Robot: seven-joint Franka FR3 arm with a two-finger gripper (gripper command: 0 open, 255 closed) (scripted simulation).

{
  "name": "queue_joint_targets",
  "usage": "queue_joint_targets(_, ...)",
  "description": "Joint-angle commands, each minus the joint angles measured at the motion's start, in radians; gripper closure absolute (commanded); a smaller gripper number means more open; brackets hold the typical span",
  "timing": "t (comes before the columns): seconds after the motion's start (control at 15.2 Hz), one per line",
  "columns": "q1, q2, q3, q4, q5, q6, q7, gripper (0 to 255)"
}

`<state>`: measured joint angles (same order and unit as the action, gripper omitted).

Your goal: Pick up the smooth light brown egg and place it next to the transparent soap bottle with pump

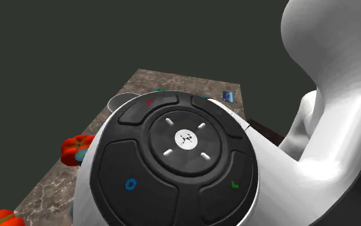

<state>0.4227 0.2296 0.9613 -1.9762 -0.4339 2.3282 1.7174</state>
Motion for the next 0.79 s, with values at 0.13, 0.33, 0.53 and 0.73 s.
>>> queue_joint_targets(0.13,0.023,0.037,-0.026,-0.019,-0.053,0.038,0.038,255)
queue_joint_targets(0.33,0.030,0.048,-0.034,-0.026,-0.069,0.049,0.050,255)
queue_joint_targets(0.53,0.030,0.048,-0.034,-0.025,-0.069,0.049,0.050,255)
queue_joint_targets(0.73,0.030,0.048,-0.034,-0.025,-0.069,0.049,0.050,255)
